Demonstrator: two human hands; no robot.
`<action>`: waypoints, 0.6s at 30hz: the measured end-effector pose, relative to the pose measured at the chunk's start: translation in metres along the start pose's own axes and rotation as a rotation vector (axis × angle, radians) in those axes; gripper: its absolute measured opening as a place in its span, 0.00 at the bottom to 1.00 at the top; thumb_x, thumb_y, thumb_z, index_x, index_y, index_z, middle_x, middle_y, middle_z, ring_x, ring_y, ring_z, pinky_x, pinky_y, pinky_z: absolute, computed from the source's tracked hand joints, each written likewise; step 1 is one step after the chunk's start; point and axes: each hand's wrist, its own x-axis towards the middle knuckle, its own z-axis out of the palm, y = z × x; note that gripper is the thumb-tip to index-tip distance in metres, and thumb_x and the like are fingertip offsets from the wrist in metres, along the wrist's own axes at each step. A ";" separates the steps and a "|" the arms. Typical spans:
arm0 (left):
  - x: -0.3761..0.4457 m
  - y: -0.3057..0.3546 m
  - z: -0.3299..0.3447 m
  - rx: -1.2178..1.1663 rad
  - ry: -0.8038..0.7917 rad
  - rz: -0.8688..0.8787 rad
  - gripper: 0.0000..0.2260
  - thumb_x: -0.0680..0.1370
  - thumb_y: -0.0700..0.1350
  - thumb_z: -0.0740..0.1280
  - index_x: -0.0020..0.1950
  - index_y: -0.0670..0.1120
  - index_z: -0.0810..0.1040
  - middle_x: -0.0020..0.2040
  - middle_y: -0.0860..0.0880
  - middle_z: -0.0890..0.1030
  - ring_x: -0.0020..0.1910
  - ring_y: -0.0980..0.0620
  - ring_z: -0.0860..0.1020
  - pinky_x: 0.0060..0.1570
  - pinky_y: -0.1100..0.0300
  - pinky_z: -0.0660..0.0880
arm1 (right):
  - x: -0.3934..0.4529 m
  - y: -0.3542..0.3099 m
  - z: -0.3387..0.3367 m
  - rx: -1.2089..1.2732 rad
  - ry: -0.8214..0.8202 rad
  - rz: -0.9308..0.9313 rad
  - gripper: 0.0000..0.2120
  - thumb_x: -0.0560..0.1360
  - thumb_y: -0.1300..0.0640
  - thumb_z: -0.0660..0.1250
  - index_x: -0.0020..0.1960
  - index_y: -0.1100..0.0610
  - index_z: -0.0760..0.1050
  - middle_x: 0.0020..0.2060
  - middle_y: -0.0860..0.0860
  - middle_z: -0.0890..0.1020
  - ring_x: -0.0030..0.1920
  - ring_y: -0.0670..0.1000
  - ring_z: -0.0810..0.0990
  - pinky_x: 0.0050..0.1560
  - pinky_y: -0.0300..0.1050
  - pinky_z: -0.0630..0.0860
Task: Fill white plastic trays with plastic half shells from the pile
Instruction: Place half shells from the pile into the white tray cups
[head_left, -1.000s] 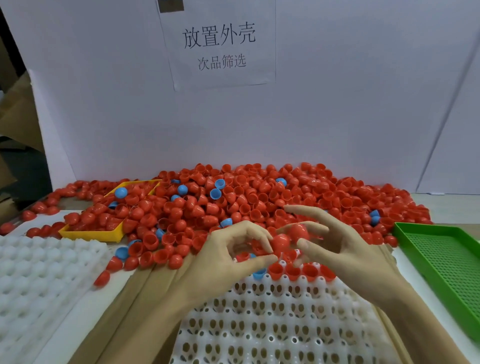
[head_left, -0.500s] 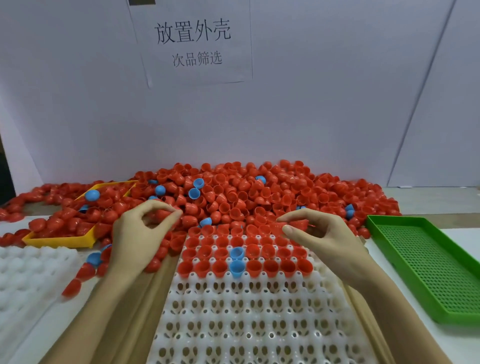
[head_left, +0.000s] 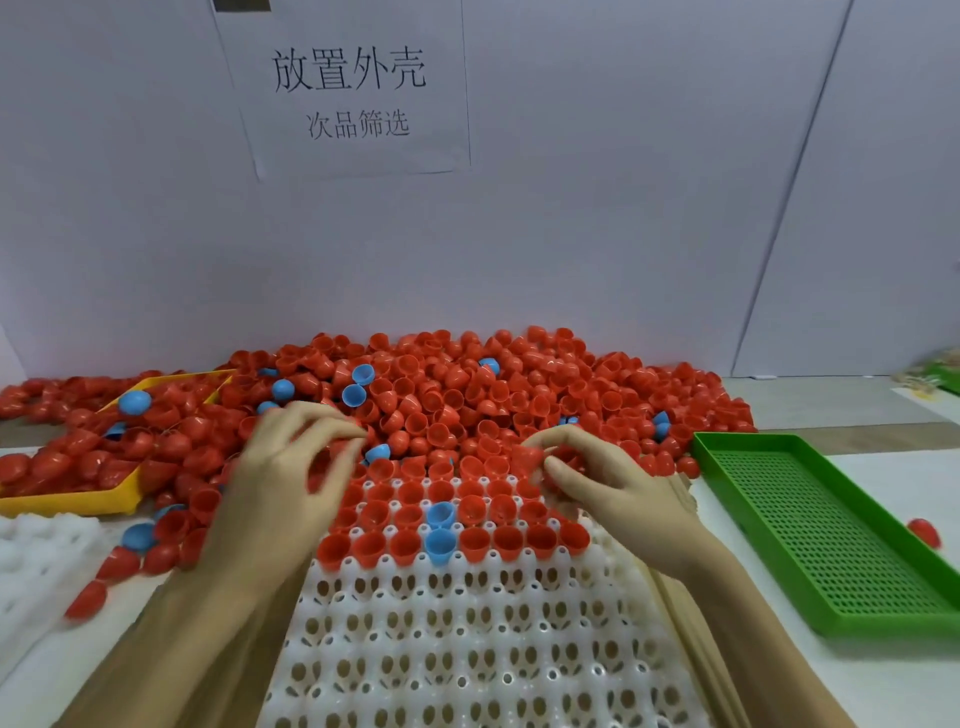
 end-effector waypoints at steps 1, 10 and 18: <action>-0.001 0.018 0.001 -0.187 -0.065 0.000 0.09 0.78 0.46 0.72 0.58 0.50 0.84 0.56 0.58 0.80 0.56 0.59 0.79 0.60 0.66 0.75 | -0.001 -0.003 0.003 -0.019 -0.059 -0.008 0.11 0.86 0.60 0.62 0.65 0.53 0.78 0.45 0.48 0.82 0.43 0.47 0.80 0.46 0.42 0.77; -0.017 0.073 0.016 -0.724 -0.335 -0.185 0.10 0.77 0.52 0.73 0.58 0.55 0.83 0.57 0.57 0.83 0.59 0.56 0.82 0.55 0.64 0.80 | -0.004 -0.011 0.024 0.028 -0.227 -0.061 0.18 0.82 0.53 0.71 0.70 0.48 0.71 0.46 0.56 0.84 0.42 0.53 0.82 0.42 0.41 0.77; -0.022 0.083 0.019 -0.677 -0.289 -0.239 0.07 0.73 0.58 0.74 0.45 0.57 0.86 0.57 0.61 0.80 0.61 0.58 0.79 0.60 0.68 0.73 | -0.001 -0.008 0.035 0.097 -0.268 -0.065 0.19 0.80 0.62 0.73 0.68 0.56 0.70 0.44 0.54 0.86 0.41 0.48 0.82 0.43 0.39 0.78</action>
